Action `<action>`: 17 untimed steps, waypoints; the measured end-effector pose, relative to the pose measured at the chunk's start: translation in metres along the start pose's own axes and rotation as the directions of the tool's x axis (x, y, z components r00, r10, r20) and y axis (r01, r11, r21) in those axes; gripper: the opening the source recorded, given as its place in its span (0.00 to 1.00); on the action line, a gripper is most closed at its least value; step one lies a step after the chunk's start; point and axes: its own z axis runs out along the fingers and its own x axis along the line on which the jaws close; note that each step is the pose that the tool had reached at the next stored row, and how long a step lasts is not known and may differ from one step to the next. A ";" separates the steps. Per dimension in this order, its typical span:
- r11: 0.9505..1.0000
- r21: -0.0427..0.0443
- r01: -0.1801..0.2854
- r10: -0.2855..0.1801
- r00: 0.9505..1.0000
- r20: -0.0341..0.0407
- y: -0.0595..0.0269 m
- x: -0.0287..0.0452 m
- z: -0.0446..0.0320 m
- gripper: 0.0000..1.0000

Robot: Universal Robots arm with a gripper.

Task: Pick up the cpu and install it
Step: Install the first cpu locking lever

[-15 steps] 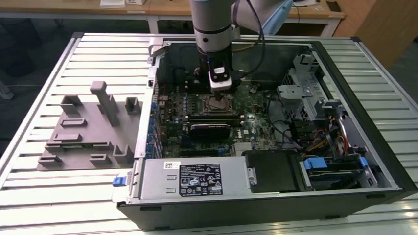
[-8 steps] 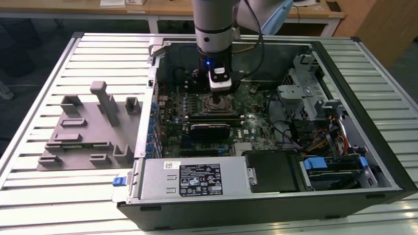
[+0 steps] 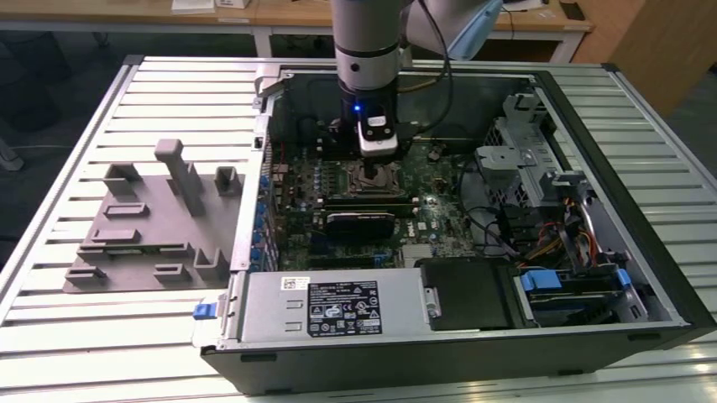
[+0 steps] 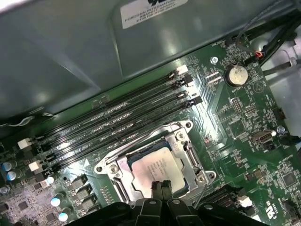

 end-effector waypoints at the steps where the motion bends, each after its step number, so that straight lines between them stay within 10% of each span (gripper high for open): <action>1: 1.000 -0.001 0.010 -0.010 1.000 0.000 0.0001 -0.0002 0.0001 0.11; 9: 0.991 -0.014 0.137 -0.137 0.991 -0.001 0.0003 -0.0005 0.0000 0.11; 17: 0.960 -0.029 0.278 -0.278 0.961 0.000 0.0003 -0.0005 0.0002 0.11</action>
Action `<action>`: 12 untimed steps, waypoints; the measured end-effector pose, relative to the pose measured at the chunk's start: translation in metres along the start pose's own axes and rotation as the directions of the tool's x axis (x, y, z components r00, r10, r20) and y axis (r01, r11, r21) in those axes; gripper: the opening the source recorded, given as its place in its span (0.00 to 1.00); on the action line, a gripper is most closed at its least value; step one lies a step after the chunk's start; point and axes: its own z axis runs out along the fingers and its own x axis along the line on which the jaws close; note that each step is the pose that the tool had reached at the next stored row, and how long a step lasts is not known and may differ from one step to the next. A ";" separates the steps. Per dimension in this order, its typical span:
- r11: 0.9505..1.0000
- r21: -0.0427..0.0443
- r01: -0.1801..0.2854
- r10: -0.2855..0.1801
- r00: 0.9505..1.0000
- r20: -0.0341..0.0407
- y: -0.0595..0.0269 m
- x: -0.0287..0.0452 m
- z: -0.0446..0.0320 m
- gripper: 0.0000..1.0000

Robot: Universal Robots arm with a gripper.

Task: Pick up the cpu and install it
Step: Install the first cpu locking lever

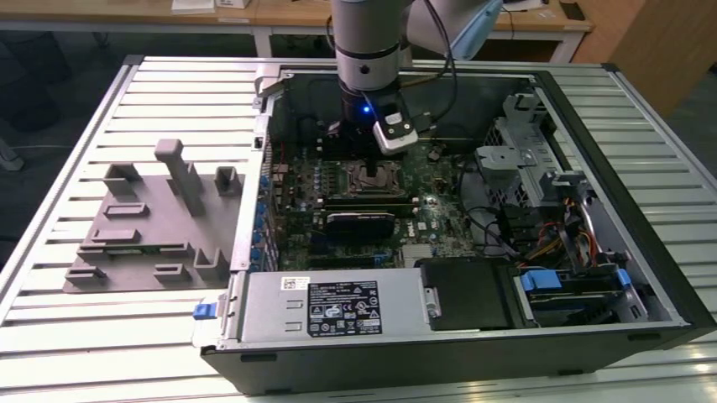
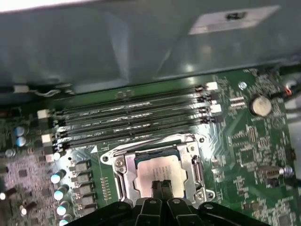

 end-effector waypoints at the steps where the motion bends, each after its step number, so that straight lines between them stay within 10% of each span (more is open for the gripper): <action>1: 1.000 -0.002 0.019 -0.019 1.000 0.000 0.0000 0.0000 0.0000 0.11; 12: 0.996 -0.008 0.086 -0.086 0.996 -0.001 0.0001 -0.0005 -0.0035 0.11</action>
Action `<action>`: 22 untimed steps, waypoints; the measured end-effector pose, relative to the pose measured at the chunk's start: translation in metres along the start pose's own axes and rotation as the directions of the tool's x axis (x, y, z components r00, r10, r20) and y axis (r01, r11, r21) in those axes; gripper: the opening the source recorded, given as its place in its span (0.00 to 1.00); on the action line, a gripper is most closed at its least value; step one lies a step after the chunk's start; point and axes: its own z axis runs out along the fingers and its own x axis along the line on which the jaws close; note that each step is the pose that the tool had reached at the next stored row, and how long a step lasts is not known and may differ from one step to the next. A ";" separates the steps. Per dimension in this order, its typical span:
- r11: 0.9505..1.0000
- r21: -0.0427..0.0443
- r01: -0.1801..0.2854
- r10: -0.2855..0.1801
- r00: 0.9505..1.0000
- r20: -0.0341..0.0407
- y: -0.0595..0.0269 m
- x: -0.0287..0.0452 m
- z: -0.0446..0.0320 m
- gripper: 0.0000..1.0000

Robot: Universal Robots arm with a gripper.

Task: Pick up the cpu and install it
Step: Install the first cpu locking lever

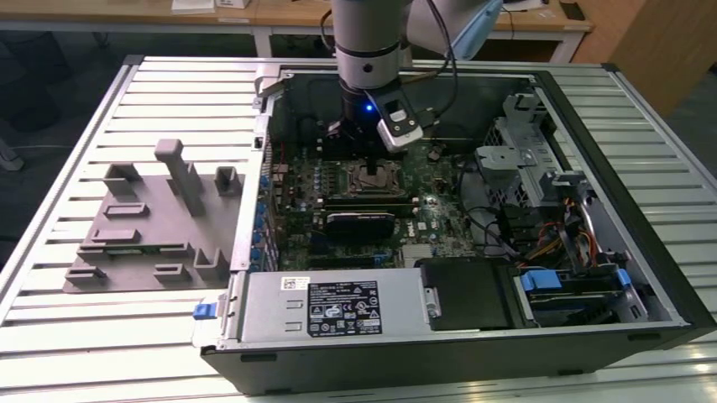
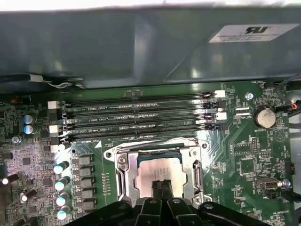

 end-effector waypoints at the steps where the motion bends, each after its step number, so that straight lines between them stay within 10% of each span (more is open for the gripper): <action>1: 1.000 0.000 0.000 0.000 1.000 0.000 0.0000 -0.0001 -0.0014 0.11; 14: 1.000 0.007 0.000 0.000 1.000 -0.001 0.0003 -0.0017 -0.0137 0.11; 22: 1.000 0.012 -0.001 0.002 0.999 -0.047 0.0009 -0.0107 -0.0128 0.11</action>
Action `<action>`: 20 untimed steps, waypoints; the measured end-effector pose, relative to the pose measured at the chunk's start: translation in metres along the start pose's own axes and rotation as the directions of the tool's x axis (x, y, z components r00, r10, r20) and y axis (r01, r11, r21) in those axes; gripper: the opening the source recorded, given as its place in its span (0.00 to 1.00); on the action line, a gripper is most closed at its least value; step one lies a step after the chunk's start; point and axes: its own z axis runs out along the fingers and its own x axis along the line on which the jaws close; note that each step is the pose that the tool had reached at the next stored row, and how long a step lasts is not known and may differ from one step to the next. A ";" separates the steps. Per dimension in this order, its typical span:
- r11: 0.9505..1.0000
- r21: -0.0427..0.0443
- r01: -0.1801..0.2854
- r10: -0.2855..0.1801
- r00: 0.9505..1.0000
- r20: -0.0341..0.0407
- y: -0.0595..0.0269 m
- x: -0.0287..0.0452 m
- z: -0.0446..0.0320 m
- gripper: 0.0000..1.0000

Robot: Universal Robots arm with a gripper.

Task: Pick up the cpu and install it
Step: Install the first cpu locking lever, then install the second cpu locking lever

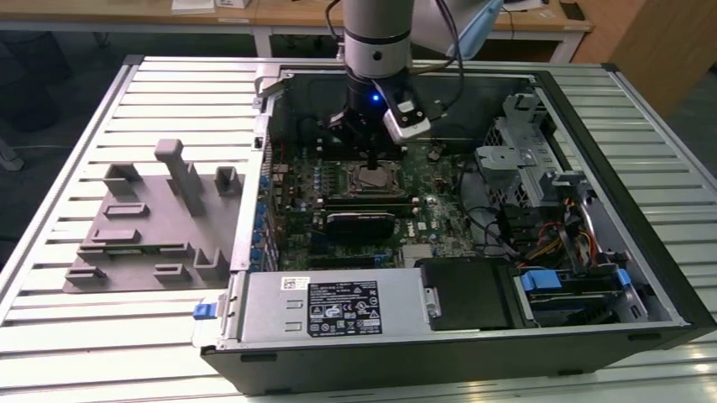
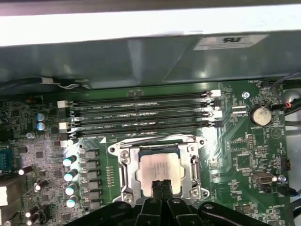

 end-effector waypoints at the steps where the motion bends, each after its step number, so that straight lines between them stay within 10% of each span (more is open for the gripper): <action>1: 1.000 0.000 0.000 0.000 1.000 -0.002 0.0002 -0.0025 0.0002 0.11; 20: 1.000 -0.002 0.000 0.000 1.000 -0.007 -0.0010 -0.0071 -0.0110 0.11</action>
